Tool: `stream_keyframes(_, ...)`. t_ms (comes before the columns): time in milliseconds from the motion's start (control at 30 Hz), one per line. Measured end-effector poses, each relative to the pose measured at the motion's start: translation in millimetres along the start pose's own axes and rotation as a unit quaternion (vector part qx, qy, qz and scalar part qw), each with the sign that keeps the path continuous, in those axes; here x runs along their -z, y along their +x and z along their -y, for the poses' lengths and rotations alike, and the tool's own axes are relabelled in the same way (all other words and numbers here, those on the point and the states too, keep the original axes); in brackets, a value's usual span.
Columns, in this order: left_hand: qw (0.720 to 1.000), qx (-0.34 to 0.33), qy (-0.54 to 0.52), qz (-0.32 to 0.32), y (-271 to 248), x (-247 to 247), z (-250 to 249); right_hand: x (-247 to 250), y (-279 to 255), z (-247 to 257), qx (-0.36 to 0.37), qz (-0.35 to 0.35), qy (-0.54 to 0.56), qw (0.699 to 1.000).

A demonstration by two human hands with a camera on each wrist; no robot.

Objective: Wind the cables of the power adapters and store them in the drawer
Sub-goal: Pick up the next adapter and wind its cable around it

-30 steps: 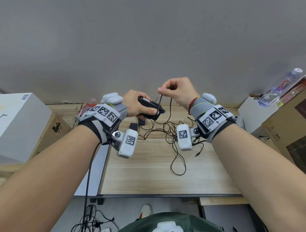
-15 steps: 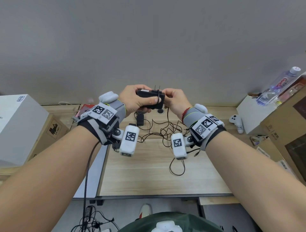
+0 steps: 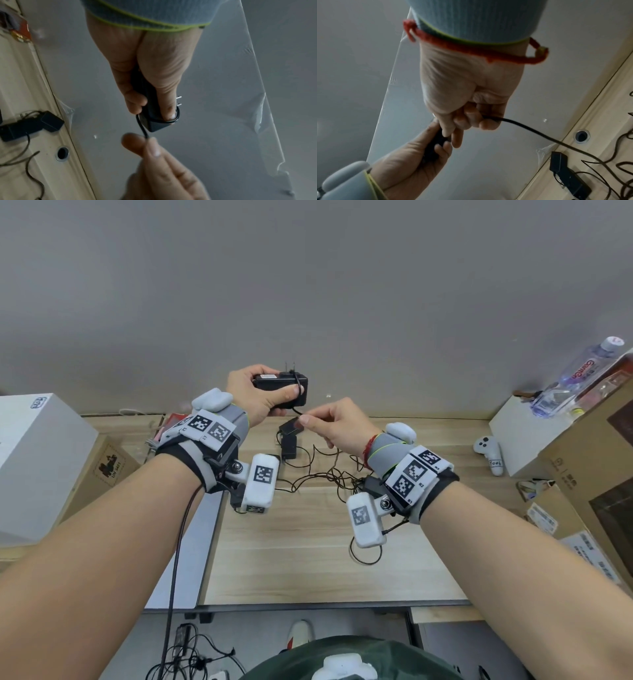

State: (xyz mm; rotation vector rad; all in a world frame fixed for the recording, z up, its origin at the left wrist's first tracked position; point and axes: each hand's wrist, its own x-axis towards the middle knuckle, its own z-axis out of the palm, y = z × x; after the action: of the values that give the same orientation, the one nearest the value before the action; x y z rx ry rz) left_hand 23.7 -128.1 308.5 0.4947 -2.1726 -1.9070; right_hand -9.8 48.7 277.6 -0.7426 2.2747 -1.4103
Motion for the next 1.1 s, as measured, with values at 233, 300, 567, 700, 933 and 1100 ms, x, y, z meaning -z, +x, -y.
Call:
stream_keyframes(233,0.993,0.011,0.113,0.037,1.5,8.2,11.3,20.1,7.6,14.9,0.019,-0.036,0.029,0.999)
stream_keyframes(300,0.992,0.013,0.112,0.064,-1.0,5.5,10.1,25.9,12.5,16.8,0.028,-0.052,0.026,0.998)
stream_keyframes(567,0.982,-0.007,0.117,0.146,-12.4,-6.8,-6.1,44.6,21.9,14.5,0.039,-0.093,0.02,0.995)
stream_keyframes(700,0.979,-0.017,0.112,0.171,-17.1,-11.6,-13.0,45.8,20.4,8.1,0.032,-0.113,0.034,0.992)
stream_keyframes(933,0.984,-0.041,0.057,0.162,-21.4,-21.5,-24.4,34.1,14.0,-3.8,-0.004,-0.08,0.029,0.996)
stream_keyframes(1100,0.991,-0.039,-0.001,0.125,-19.2,-22.5,-28.2,21.4,5.0,-2.7,-0.027,-0.039,-0.003,0.999)
